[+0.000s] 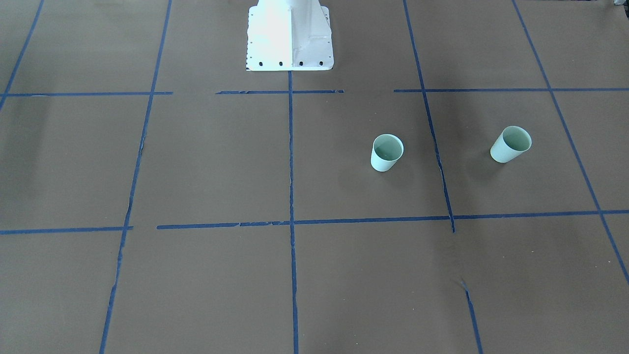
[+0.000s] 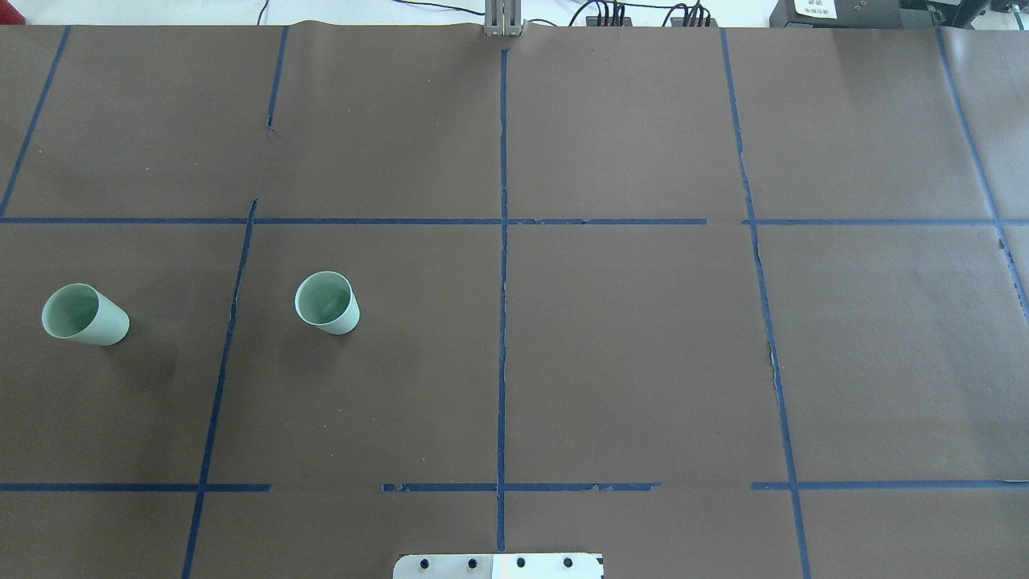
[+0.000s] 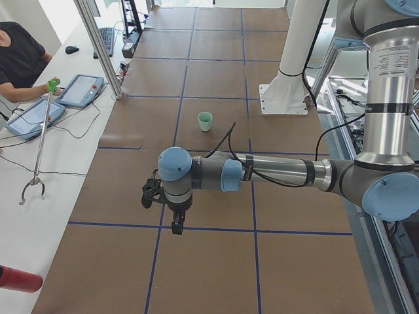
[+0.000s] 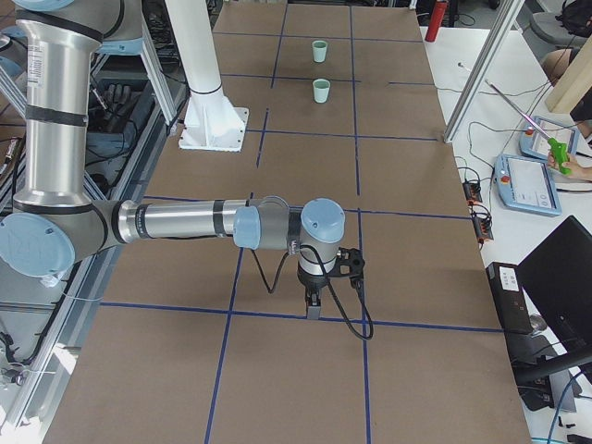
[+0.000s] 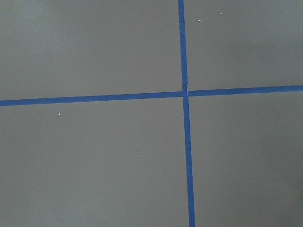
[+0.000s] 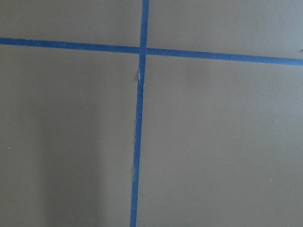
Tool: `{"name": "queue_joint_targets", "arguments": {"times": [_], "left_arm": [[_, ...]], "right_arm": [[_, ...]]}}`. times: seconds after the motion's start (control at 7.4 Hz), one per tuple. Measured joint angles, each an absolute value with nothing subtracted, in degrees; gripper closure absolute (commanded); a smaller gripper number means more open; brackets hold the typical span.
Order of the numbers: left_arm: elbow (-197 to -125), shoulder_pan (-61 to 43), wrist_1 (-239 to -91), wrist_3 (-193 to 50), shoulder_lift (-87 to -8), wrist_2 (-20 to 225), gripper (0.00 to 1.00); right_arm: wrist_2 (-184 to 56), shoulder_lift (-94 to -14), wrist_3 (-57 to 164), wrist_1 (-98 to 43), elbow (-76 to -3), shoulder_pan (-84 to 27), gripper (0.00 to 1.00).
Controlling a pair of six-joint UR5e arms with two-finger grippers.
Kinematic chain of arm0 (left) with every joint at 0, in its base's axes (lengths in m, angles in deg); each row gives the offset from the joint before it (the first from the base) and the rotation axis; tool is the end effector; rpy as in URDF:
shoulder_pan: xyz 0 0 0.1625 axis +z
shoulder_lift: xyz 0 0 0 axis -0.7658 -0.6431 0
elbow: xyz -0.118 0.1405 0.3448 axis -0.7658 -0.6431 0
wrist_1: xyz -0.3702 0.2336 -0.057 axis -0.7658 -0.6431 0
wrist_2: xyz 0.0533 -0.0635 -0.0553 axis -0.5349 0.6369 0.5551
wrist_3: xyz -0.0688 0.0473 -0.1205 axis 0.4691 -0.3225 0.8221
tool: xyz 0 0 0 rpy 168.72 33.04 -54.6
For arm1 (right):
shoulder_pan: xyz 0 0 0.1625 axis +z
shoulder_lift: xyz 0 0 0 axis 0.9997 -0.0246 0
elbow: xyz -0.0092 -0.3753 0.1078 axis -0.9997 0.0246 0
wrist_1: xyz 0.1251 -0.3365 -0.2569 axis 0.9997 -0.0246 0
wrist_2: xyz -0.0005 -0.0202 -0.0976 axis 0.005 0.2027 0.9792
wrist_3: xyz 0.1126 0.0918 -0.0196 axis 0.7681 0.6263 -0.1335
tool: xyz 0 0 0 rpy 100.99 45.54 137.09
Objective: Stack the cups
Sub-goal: 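Reach the left gripper down toward the outer pale green cup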
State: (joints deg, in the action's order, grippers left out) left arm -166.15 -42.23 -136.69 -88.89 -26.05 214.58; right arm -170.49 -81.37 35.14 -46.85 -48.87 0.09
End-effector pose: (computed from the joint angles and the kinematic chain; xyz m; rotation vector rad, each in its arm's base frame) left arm -0.0524 -0.5089 0.6225 0.0764 0.7532 0.0273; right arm 0.0298 -0.4673 0.6275 -0.0132 -0.6859 -0.0507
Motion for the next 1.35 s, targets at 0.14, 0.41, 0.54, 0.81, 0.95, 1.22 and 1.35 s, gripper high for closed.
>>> {"name": "queue_joint_targets", "arguments": {"times": [0.14, 0.41, 0.54, 0.81, 0.95, 1.22, 1.35], "left_arm": [[-166.0, -42.2, -136.8, -89.0, -26.2, 214.6, 0.00], [-166.0, -42.1, -137.3, -89.3, -26.8, 214.6, 0.00], [-166.5, -42.1, -137.3, -89.2, -27.1, 214.6, 0.00], [-167.9, -41.6, -137.3, -87.2, -27.7, 214.6, 0.00], [-168.6, -40.2, -138.2, -82.5, -28.0, 214.6, 0.00], [-171.8, -31.8, -142.9, -67.1, -27.7, 214.3, 0.00], [-172.5, -27.1, -145.6, -61.5, -26.7, 214.0, 0.00]], "right_arm": [[-170.5, -81.4, 35.1, -46.9, -48.9, 0.1, 0.00], [-170.5, -81.4, 35.1, -46.9, -48.9, 0.1, 0.00], [-170.5, -81.4, 35.1, -46.9, -48.8, 0.1, 0.00], [-170.5, -81.4, 35.1, -46.9, -48.8, 0.1, 0.00], [-170.5, -81.4, 35.1, -46.9, -48.8, 0.1, 0.00], [-170.5, -81.4, 35.1, -46.8, -48.8, 0.1, 0.00], [-170.5, -81.4, 35.1, -46.9, -48.8, 0.1, 0.00]]}}
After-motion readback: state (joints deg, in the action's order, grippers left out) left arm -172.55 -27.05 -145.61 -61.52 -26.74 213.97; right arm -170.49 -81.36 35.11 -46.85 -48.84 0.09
